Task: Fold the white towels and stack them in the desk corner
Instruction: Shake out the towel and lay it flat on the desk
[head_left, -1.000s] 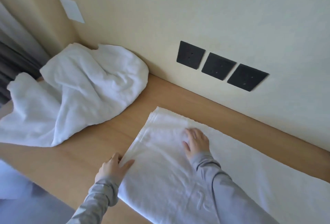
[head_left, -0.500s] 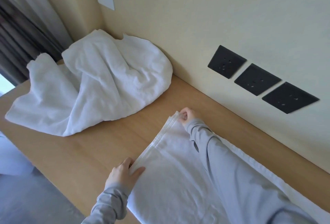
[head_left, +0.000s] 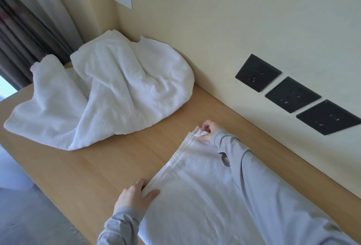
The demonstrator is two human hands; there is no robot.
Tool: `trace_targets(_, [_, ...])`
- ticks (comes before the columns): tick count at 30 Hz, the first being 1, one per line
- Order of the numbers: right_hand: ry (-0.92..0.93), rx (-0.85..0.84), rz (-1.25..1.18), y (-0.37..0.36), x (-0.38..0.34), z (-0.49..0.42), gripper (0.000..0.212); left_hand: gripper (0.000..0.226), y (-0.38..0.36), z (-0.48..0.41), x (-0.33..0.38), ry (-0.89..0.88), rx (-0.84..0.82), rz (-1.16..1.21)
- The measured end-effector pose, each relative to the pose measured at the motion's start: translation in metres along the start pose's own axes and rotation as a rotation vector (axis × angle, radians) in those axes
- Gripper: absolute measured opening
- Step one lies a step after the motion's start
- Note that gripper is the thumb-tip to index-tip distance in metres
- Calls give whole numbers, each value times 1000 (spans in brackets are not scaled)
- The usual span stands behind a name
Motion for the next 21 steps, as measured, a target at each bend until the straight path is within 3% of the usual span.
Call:
trace_targets(6, [136,191,-264,28,-14,1,13,24,-2,1,1,-19,2,-11])
trace_targets(12, [11,221,-31,2,-6,-12,14,26,-2,0,2,-14,-8,-25])
trace_targets(17, [-104,155,-31,1,-6,-16,39,26,-3,1,1,8,-13,-18])
trace_targets(21, [-130,52,1,2,-11,-7,30,27,-4,1,1,7,-44,-12])
Point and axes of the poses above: each hand's wrist, its own z-axis away from the middle knuckle, its own y-axis out of the back of the hand, x = y × z, the point moved 9 cm from there along -z, towards the middle knuckle, and after that the axes turned 12 degrees about -z, right-handed, at the moved point
